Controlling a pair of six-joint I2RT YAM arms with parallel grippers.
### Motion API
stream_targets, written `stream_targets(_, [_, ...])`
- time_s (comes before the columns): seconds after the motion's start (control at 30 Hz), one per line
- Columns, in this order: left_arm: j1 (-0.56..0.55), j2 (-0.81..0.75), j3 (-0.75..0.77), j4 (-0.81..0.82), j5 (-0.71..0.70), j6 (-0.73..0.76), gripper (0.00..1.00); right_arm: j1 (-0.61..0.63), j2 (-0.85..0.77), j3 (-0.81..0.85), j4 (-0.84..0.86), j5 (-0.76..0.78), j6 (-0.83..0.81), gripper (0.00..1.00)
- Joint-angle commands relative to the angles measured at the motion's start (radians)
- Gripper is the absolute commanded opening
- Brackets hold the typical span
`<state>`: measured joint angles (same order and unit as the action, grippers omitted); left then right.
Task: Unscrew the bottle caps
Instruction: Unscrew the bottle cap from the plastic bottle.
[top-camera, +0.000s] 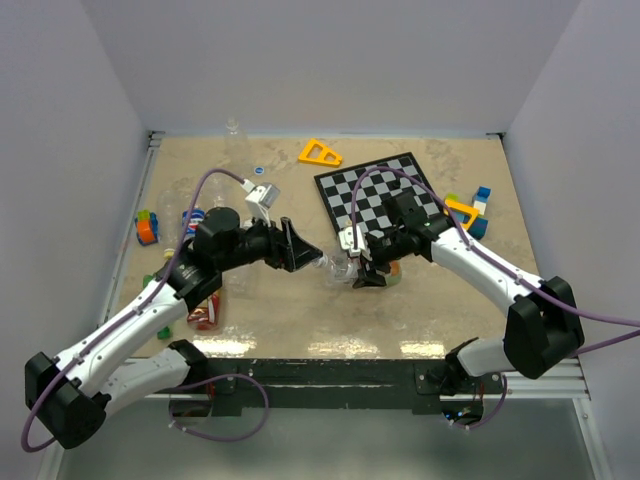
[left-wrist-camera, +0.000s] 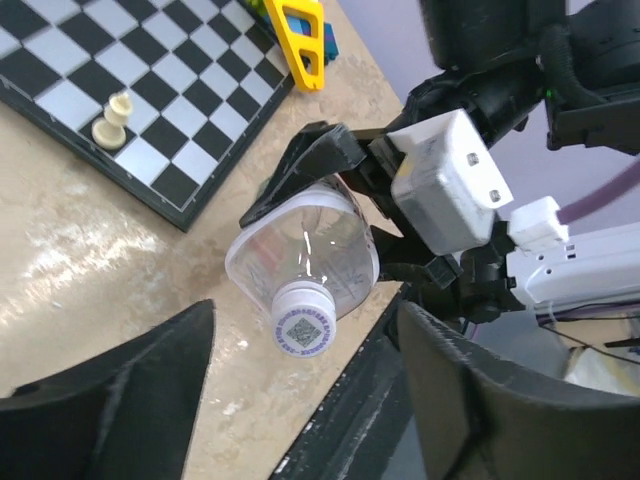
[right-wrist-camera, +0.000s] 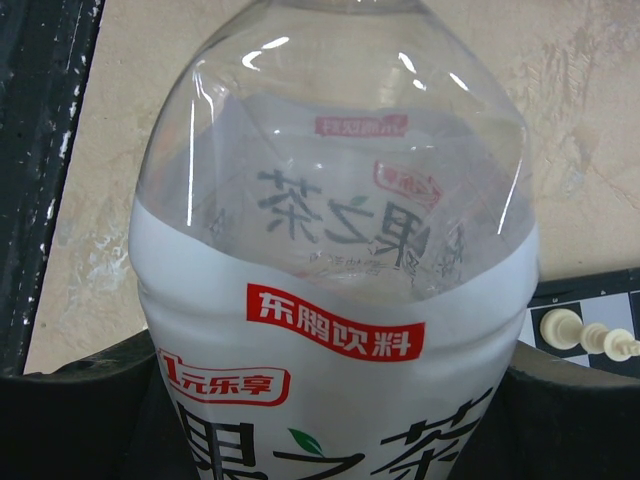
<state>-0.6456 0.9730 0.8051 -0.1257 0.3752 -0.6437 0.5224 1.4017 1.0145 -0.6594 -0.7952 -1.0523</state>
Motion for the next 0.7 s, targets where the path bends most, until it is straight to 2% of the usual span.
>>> stream_targets(0.0, [0.004, -0.068, 0.074, -0.018, -0.050, 0.088, 0.86, -0.001, -0.017, 0.007, -0.017, -0.006, -0.015, 0.08])
stream_targets(0.3, [0.004, -0.190, 0.094, -0.075, -0.110, 0.375, 1.00, -0.001, -0.018, 0.007, -0.020, -0.007, -0.015, 0.09])
stream_targets(0.5, [0.004, -0.243, 0.083, -0.052, -0.035, 0.674, 1.00, -0.002, -0.017, 0.009, -0.019, -0.007, -0.015, 0.08])
stream_targets(0.67, [0.004, -0.238, 0.056, -0.028, 0.051, 0.800, 1.00, -0.001, -0.015, 0.007, -0.019, -0.007, -0.015, 0.08])
